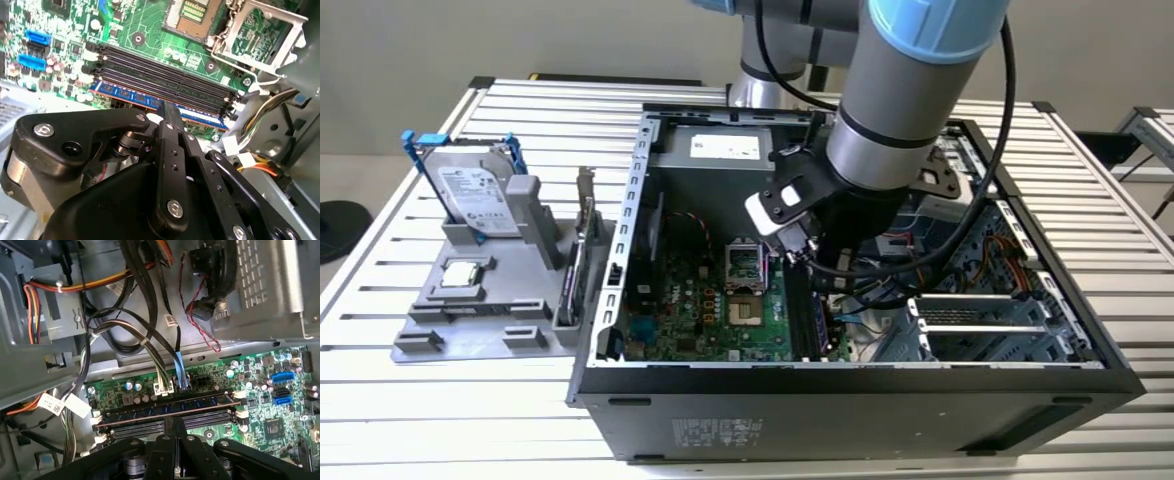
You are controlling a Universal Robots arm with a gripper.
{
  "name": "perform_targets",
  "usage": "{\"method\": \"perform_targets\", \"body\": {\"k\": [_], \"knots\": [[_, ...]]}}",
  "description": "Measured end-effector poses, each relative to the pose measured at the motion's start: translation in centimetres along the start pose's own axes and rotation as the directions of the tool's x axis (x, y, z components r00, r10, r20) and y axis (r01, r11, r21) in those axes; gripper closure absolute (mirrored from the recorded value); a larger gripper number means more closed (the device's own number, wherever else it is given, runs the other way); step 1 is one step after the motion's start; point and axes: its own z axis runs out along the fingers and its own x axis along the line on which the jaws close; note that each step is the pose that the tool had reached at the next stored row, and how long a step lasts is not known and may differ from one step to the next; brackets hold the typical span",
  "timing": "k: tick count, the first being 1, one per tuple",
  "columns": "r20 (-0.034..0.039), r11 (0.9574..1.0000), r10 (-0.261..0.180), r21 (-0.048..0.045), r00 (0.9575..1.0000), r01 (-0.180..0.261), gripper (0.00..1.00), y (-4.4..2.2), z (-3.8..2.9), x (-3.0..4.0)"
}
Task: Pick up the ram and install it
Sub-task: 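Press down the ram until it locks into place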
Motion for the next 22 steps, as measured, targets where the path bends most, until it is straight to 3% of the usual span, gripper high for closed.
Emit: {"method": "perform_targets", "body": {"k": [6,13,22], "knots": [[0.0025,0.9967,-0.081,0.0,0.9967,0.081,1.0,0.09,0.0,0.02],[0.0047,0.9872,-0.16,0.0002,0.9872,0.16,1.0,0.16,0.0,0.03],[0.0047,0.9866,-0.163,0.0004,0.9866,0.163,1.0,0.24,0.06,0.05]]}}
